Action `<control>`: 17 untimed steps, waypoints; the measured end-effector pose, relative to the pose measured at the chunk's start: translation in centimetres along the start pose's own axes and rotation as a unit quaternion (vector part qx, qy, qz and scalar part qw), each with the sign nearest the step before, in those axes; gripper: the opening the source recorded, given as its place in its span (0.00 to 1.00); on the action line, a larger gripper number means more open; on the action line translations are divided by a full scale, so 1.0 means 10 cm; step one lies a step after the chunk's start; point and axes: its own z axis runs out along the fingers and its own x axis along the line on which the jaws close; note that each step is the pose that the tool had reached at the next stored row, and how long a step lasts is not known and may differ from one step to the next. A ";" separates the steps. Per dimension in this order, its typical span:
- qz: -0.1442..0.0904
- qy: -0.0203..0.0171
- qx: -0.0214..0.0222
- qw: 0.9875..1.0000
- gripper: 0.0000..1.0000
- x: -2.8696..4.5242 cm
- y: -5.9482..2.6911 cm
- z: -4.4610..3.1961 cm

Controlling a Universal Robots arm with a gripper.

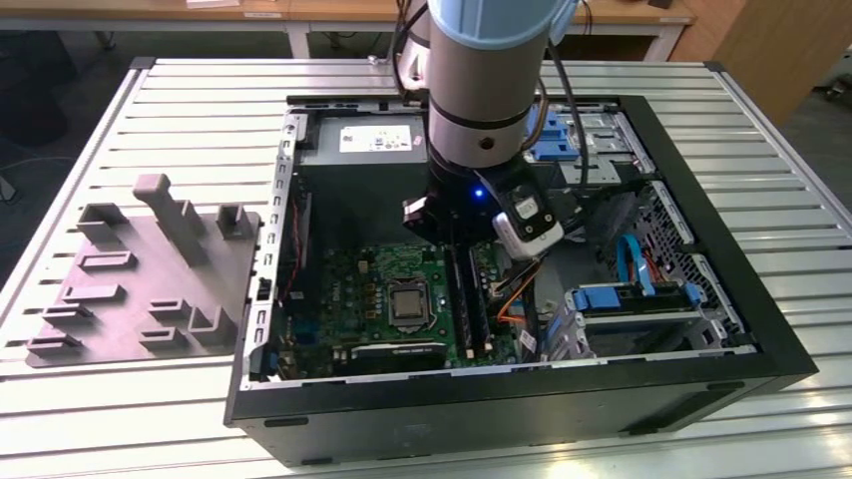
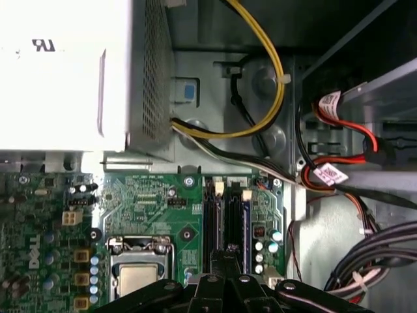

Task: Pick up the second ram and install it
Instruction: 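Press down the second ram until it locks into place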

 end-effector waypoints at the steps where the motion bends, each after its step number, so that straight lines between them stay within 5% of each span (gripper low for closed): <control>1: 0.000 0.000 0.000 1.000 0.10 0.000 0.015 0.004; 17: 0.000 0.000 -0.003 1.000 0.10 0.003 0.076 0.044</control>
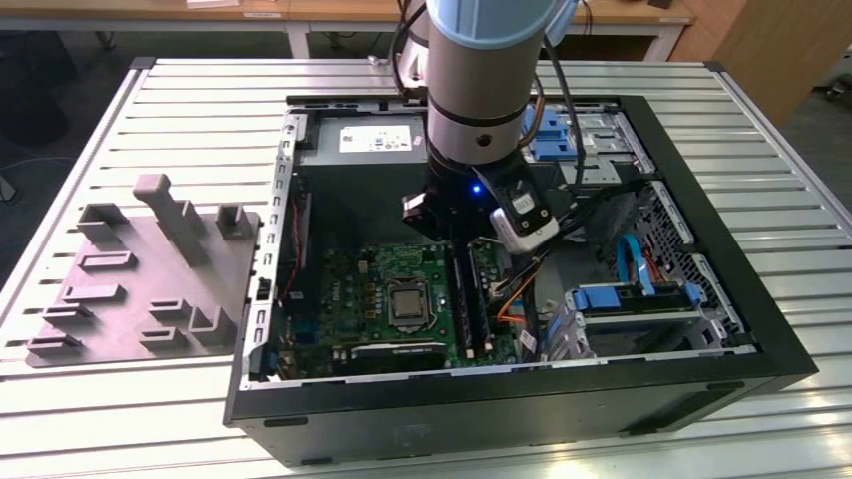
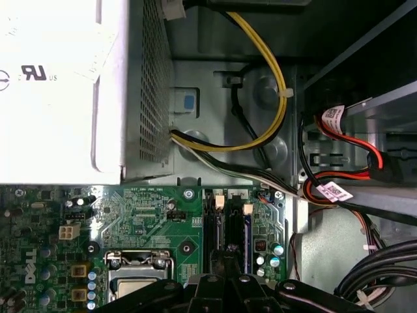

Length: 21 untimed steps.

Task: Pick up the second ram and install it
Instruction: 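Press down the second ram until it locks into place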

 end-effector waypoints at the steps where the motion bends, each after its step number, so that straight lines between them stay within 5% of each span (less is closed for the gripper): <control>1: 0.000 0.000 0.000 1.000 0.10 0.000 0.001 0.000; 21: 0.000 0.000 0.001 1.000 0.10 0.003 0.077 0.058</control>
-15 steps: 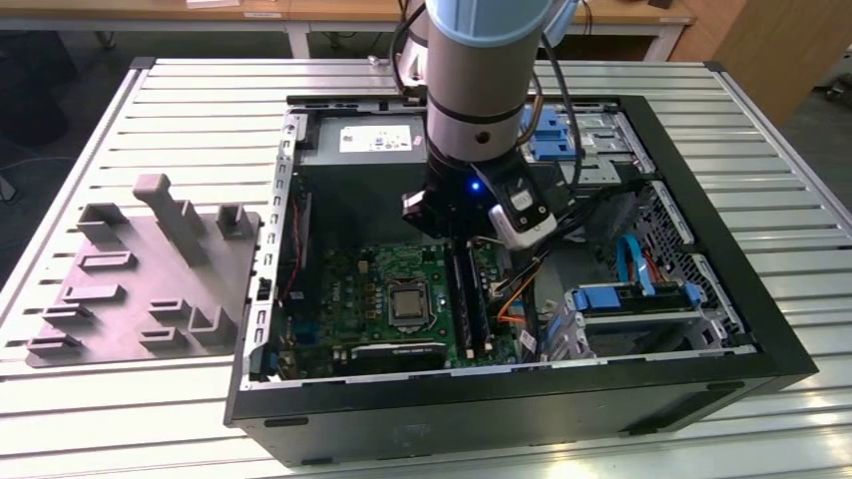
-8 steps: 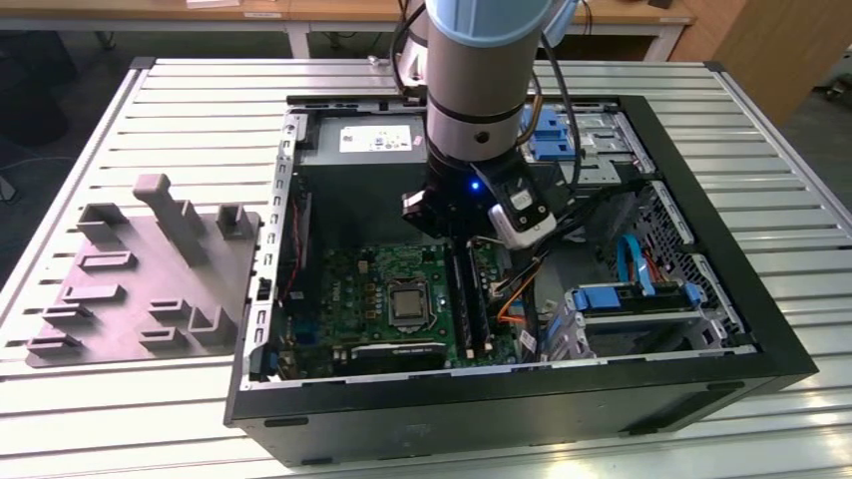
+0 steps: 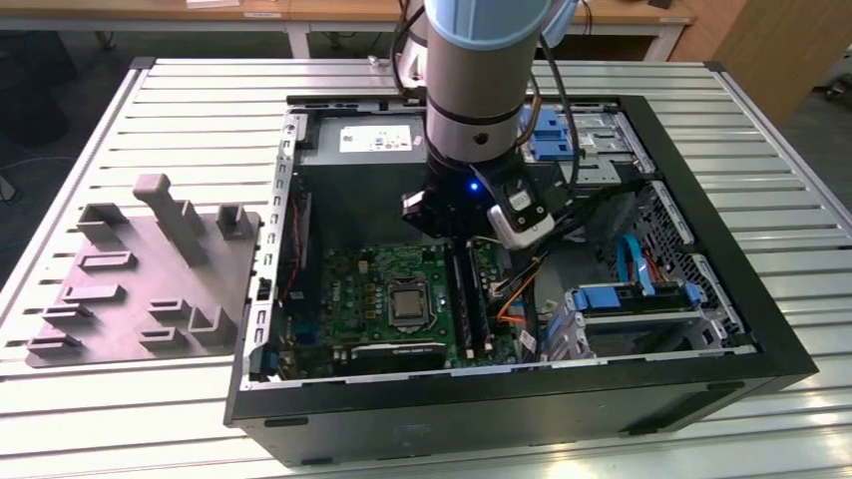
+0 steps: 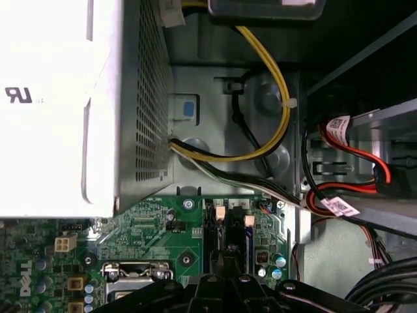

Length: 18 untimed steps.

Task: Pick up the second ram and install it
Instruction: 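Press down the second ram until it locks into place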

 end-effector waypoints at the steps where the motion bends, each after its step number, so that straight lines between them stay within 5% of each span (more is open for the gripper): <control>1: 0.000 0.000 0.000 1.000 0.10 0.000 0.001 0.001; 18: 0.000 0.000 0.000 1.000 0.10 0.004 0.002 0.076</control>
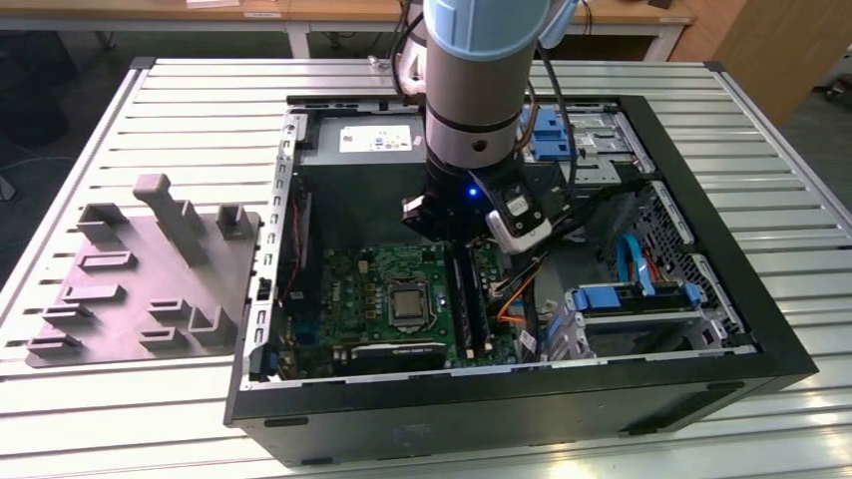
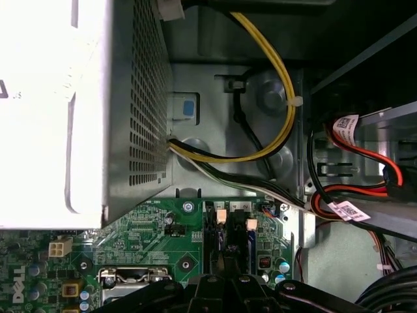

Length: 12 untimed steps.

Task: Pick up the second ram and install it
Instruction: 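Press down the second ram until it locks into place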

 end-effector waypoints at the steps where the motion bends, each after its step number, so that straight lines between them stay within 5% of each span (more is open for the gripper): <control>1: 0.000 0.000 0.000 1.000 0.10 0.000 0.000 0.000; 12: 0.000 0.000 -0.001 1.000 0.10 0.002 -0.002 0.042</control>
